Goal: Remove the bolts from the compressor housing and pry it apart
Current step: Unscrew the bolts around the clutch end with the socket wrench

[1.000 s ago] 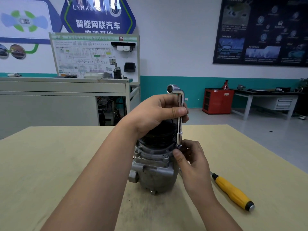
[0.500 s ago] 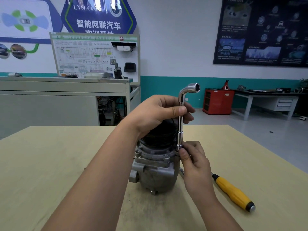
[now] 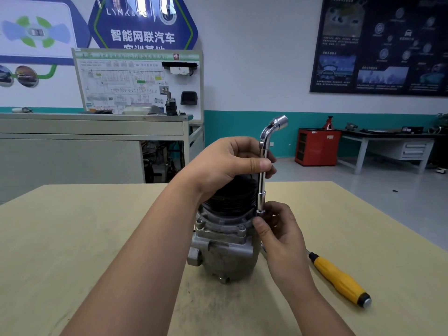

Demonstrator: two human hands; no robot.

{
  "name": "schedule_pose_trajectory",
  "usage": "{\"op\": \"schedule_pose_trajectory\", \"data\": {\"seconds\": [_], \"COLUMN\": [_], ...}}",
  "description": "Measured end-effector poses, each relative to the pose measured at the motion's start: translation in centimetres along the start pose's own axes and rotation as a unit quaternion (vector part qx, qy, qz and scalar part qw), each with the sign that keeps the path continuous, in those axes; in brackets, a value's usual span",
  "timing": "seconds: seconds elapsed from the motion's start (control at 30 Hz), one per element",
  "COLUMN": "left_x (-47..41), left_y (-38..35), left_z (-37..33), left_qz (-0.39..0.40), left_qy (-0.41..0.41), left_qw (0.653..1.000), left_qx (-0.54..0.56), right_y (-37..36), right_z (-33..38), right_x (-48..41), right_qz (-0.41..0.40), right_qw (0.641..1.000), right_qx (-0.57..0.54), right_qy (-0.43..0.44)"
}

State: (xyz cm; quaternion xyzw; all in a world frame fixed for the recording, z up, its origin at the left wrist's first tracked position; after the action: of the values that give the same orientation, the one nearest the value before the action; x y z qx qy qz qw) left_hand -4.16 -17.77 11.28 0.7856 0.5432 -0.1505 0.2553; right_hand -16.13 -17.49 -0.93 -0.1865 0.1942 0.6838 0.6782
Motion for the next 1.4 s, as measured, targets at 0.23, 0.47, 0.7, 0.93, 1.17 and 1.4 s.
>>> {"op": "schedule_pose_trajectory", "data": {"seconds": [0.23,0.47,0.7,0.93,1.17,1.4], "left_x": [0.01,0.04,0.11,0.01,0.10,-0.04], "left_y": [-0.08,-0.18,-0.14,0.01,-0.04,0.14], "left_z": [-0.18,-0.23,-0.07,0.13,-0.20,-0.13], "left_qz": [-0.010,0.004,0.022,0.008,-0.018,-0.046], "left_qy": [-0.001,0.005,-0.001,0.003,-0.001,0.001], "left_qw": [1.000,1.000,1.000,1.000,1.000,0.999], "left_qx": [-0.002,-0.005,0.014,0.019,0.011,-0.014], "right_y": [0.19,0.01,-0.27,-0.29,-0.17,-0.12], "right_z": [0.23,0.47,0.44,0.54,-0.09,-0.24], "right_x": [-0.03,0.05,0.10,-0.01,0.04,0.08], "right_qz": [-0.036,-0.042,-0.012,-0.005,-0.012,-0.028], "right_qw": [0.999,0.998,1.000,0.999,1.000,1.000], "right_qx": [0.014,0.014,-0.008,0.011,-0.017,-0.005], "right_qy": [0.027,0.036,0.023,0.041,0.010,0.006]}}
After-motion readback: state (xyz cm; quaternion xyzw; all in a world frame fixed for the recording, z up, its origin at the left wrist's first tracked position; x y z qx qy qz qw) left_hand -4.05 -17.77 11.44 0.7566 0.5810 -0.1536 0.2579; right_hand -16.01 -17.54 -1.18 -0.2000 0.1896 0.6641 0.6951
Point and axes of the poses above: each hand's wrist, its own x-axis away from the middle knuckle, its own y-axis out of the back of the hand, z = x × y, the point moved 4 cm from there along -x, towards the middle knuckle, and after that the axes turned 3 degrees about -y, right-handed, at the moved point
